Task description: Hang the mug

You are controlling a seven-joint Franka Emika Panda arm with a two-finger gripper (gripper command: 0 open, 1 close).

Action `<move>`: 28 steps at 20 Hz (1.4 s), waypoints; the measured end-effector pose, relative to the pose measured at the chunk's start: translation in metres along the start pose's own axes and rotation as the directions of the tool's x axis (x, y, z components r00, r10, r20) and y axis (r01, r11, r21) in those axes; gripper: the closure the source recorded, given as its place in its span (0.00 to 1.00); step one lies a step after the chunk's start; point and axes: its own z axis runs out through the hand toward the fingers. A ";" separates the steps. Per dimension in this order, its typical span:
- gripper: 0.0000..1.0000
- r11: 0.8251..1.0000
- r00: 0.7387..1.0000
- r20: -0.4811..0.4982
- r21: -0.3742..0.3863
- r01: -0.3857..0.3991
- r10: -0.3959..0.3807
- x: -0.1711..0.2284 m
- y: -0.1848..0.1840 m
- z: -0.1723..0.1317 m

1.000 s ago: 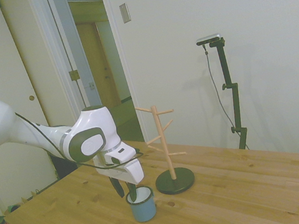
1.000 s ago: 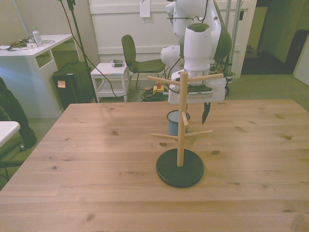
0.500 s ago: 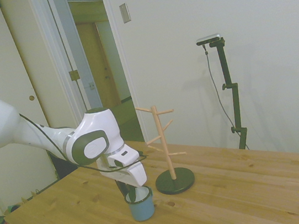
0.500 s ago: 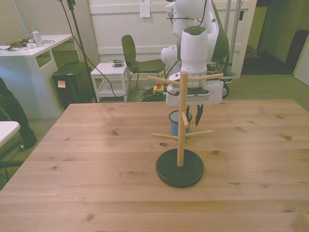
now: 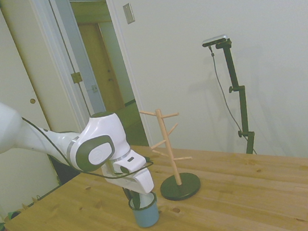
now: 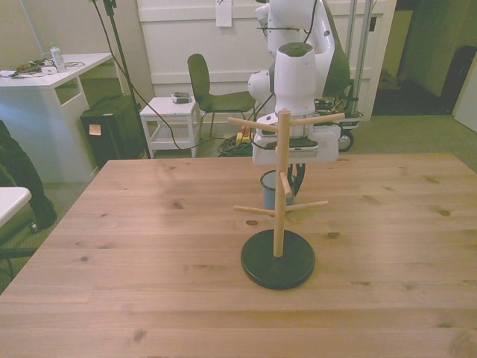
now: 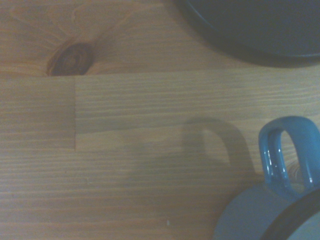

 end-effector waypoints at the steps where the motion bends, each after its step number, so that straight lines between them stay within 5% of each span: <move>1: 1.00 1.000 1.000 -0.001 0.001 0.000 0.000 0.000 0.000 -0.001; 8: 1.00 1.000 1.000 -0.014 0.016 0.004 -0.004 0.007 -0.010 -0.020; 15: 1.00 0.999 0.999 -0.044 0.037 0.019 -0.018 0.026 -0.040 -0.073; 28: 1.00 0.998 0.997 -0.061 0.044 0.052 -0.049 0.025 -0.105 -0.091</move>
